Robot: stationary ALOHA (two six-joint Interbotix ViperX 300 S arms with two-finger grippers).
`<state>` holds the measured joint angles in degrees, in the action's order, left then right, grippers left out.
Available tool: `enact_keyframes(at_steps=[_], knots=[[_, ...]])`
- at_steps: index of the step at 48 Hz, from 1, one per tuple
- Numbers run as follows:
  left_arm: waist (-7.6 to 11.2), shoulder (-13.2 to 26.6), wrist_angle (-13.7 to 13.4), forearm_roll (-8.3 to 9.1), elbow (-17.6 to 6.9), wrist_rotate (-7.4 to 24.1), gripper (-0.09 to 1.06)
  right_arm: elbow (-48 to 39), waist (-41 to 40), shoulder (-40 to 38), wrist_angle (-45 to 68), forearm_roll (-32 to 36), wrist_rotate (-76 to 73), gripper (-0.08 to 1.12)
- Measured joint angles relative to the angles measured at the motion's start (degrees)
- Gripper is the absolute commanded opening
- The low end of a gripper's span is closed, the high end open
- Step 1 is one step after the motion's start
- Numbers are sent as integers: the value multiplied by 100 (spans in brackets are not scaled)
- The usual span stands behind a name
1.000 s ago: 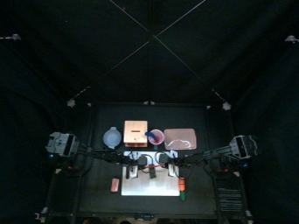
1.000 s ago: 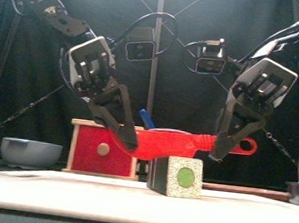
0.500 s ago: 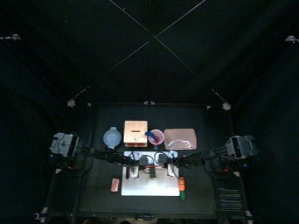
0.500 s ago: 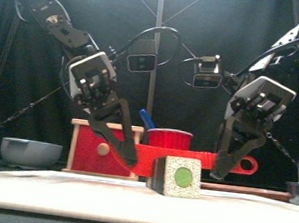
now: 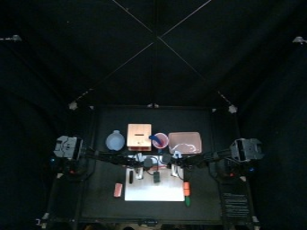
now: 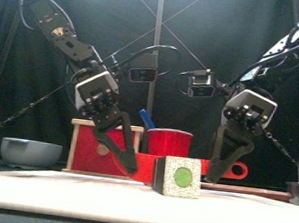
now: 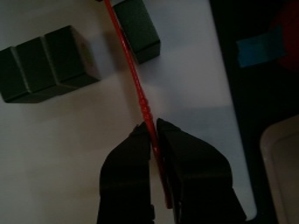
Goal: Place sushi on board then cut the sushi with the knife then place the pieces on the plate
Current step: Cut the sushi into 4 pieces
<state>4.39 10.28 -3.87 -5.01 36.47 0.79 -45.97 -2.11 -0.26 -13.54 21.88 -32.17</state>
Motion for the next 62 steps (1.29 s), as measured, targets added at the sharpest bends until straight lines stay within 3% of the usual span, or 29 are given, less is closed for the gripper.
enact_keyframes(at_steps=[10,22,30,36,41,49,62], knots=[[-44,-18,-9,70,0,0,43,-9,-18,-26,0,44,0,36],[-35,-483,-149,70,9,9,43,-18,44,-598,-97,-158,0,36],[308,-703,-123,88,9,9,43,-18,387,-976,-141,-316,0,36],[510,-694,-105,18,-9,-26,43,-18,589,-1046,-132,-475,0,36],[598,-633,-97,-149,-53,-26,43,-18,694,-1046,-132,-536,0,36],[606,-519,-97,-290,-79,-18,43,-44,703,-1028,-132,-563,0,36],[606,-457,-79,-299,-88,-26,43,-88,721,-923,-123,-633,0,36]])
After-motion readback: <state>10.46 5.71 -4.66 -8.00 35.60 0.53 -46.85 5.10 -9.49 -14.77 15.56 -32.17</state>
